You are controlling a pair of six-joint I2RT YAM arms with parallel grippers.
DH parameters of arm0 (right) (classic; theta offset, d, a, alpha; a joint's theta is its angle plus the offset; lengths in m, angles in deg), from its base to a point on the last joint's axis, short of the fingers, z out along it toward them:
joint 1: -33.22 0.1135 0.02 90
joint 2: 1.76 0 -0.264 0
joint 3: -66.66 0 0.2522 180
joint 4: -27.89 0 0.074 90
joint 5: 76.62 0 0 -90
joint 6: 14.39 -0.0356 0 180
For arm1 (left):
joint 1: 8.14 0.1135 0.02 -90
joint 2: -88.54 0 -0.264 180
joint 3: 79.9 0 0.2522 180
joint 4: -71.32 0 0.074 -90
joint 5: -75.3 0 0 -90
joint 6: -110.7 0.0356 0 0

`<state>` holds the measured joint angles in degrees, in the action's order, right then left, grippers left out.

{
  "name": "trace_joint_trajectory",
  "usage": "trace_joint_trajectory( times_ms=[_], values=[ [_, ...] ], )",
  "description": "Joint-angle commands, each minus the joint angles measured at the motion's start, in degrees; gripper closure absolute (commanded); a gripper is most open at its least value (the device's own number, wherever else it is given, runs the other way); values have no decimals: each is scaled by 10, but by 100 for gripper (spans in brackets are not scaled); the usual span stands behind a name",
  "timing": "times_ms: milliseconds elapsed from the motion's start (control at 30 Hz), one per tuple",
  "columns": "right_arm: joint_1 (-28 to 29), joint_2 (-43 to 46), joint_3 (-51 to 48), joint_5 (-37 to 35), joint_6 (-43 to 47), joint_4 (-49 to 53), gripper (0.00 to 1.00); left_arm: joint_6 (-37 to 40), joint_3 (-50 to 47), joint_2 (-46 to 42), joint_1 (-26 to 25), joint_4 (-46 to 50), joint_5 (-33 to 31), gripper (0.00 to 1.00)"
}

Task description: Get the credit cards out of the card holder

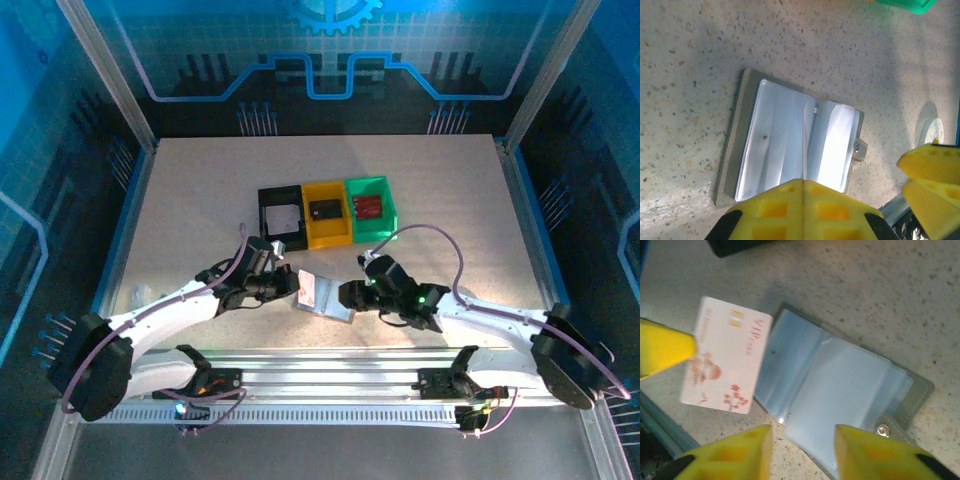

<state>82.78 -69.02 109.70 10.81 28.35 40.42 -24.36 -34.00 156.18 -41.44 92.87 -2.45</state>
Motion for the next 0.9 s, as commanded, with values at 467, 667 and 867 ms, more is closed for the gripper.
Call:
trace_joint_trajectory(
  times_ms=[467,667,867],
  values=[
    [6,6,-97,134,23,-256,37,-21,-64,-87,3,-95,97,100],
    [8,-36,-94,152,18,-298,37,-43,-87,-119,2,-116,103,100],
    [11,-64,-89,154,16,-319,37,-60,-101,-143,-6,-126,97,100]
  ],
)
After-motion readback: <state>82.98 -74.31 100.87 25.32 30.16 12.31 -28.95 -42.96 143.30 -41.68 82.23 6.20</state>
